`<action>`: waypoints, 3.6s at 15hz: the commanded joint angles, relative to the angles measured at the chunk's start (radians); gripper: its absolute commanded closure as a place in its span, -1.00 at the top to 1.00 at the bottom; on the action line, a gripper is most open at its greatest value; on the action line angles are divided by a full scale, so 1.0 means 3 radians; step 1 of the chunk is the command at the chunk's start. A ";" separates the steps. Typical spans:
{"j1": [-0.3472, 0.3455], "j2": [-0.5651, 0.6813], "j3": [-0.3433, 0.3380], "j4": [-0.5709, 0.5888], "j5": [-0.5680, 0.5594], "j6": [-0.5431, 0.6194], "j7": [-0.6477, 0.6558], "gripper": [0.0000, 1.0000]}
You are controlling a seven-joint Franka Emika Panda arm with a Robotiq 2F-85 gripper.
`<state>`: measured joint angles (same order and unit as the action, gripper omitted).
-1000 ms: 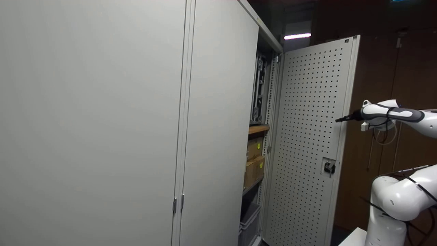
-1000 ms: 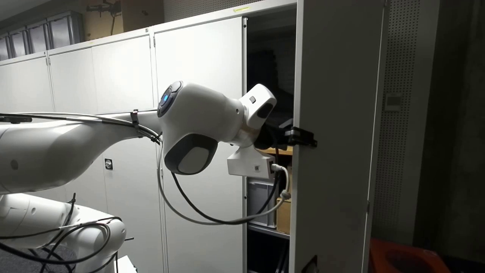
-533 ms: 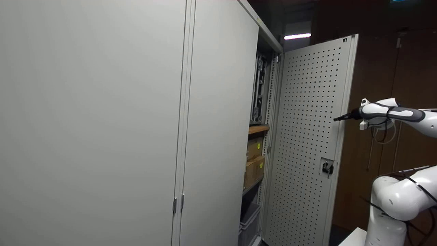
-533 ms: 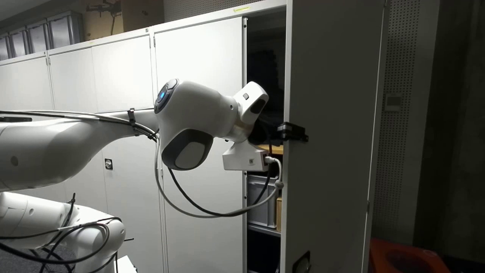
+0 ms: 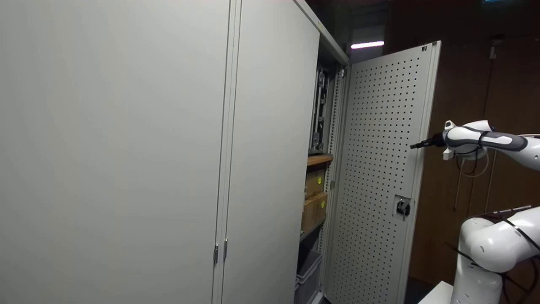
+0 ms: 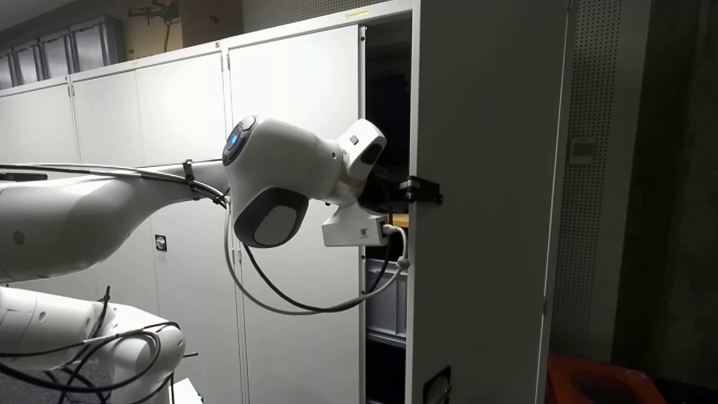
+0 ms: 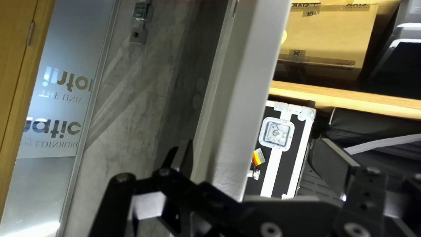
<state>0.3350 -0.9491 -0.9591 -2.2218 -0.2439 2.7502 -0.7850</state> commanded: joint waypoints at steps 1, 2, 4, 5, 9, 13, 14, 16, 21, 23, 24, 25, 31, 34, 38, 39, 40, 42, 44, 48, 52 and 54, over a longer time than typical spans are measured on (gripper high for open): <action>-0.0009 -0.0053 0.0145 -0.0078 0.0146 -0.0065 -0.0120 1.00; -0.0007 -0.0056 0.0162 -0.0085 0.0149 -0.0068 -0.0120 1.00; -0.0005 -0.0060 0.0192 -0.0103 0.0155 -0.0070 -0.0118 1.00; -0.0008 -0.0062 0.0204 -0.0111 0.0157 -0.0072 -0.0114 1.00; -0.0013 -0.0082 0.0266 -0.0152 0.0164 -0.0074 -0.0101 1.00; -0.0039 -0.0081 0.0336 -0.0196 0.0183 -0.0090 -0.0101 1.00; -0.0045 -0.0080 0.0355 -0.0205 0.0192 -0.0094 -0.0100 1.00; -0.0051 -0.0085 0.0389 -0.0228 0.0210 -0.0102 -0.0102 1.00; -0.0037 -0.0086 0.0502 -0.0262 0.0256 -0.0132 -0.0107 1.00; -0.0019 -0.0086 0.0546 -0.0271 0.0274 -0.0152 -0.0111 1.00; -0.0014 -0.0089 0.0578 -0.0280 0.0286 -0.0188 -0.0119 1.00; -0.0015 -0.0089 0.0604 -0.0284 0.0299 -0.0218 -0.0121 1.00; -0.0012 -0.0099 0.0731 -0.0326 0.0378 -0.0317 -0.0148 1.00; -0.0010 -0.0106 0.0771 -0.0344 0.0388 -0.0323 -0.0152 1.00; 0.0003 -0.0104 0.0816 -0.0348 0.0392 -0.0325 -0.0149 1.00; 0.0005 -0.0104 0.0832 -0.0348 0.0393 -0.0328 -0.0146 1.00; 0.0010 -0.0102 0.0846 -0.0345 0.0394 -0.0332 -0.0146 1.00; 0.0017 -0.0099 0.0872 -0.0345 0.0396 -0.0334 -0.0145 1.00; 0.0025 -0.0099 0.0904 -0.0347 0.0399 -0.0340 -0.0146 1.00; 0.0045 -0.0075 0.0964 -0.0345 0.0408 -0.0338 -0.0140 1.00; 0.0082 -0.0024 0.0999 -0.0338 0.0418 -0.0324 -0.0132 1.00; 0.0095 0.0002 0.1019 -0.0334 0.0428 -0.0321 -0.0134 1.00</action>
<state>0.3520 -0.9658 -0.6758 -2.3323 -0.1614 2.6639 -0.7851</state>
